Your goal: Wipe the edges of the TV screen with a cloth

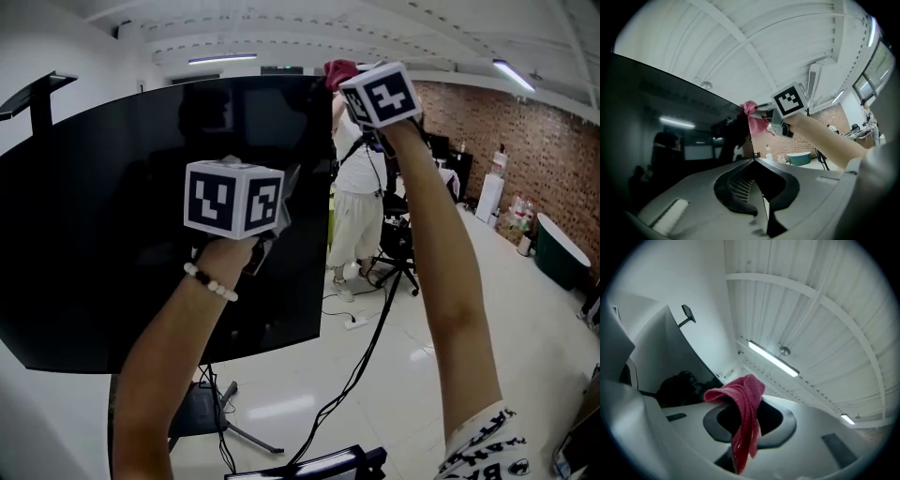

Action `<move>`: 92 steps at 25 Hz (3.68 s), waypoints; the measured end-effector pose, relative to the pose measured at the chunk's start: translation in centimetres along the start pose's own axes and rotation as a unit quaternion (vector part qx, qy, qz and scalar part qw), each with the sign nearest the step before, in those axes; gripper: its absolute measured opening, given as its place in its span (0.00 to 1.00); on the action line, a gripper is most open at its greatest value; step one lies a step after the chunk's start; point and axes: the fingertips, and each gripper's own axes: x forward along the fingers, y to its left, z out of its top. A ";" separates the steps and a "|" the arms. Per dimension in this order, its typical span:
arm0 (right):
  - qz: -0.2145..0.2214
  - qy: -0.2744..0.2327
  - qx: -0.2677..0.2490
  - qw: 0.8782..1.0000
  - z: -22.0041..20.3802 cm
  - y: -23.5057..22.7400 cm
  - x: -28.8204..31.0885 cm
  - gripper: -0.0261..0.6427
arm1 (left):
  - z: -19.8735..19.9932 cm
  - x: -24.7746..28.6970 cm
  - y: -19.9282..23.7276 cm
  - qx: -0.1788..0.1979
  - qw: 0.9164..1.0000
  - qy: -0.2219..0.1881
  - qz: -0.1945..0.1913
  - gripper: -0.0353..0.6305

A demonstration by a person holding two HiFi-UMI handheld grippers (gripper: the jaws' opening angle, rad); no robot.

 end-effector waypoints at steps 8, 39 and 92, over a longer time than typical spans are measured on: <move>-0.015 -0.059 0.011 0.998 1.3 -0.5 -2.1 0.15 | 0.8 -0.3 -0.7 0.019 1.000 -0.004 0.002 0.05; 0.129 -0.086 -0.032 0.987 20.0 25.9 -2.8 0.15 | 0.1 -26.3 13.6 -0.001 0.992 -0.008 0.129 0.05; 0.249 -0.142 -0.134 0.949 51.7 68.2 -2.7 0.15 | -4.3 -64.7 37.8 0.028 0.953 -0.002 0.303 0.05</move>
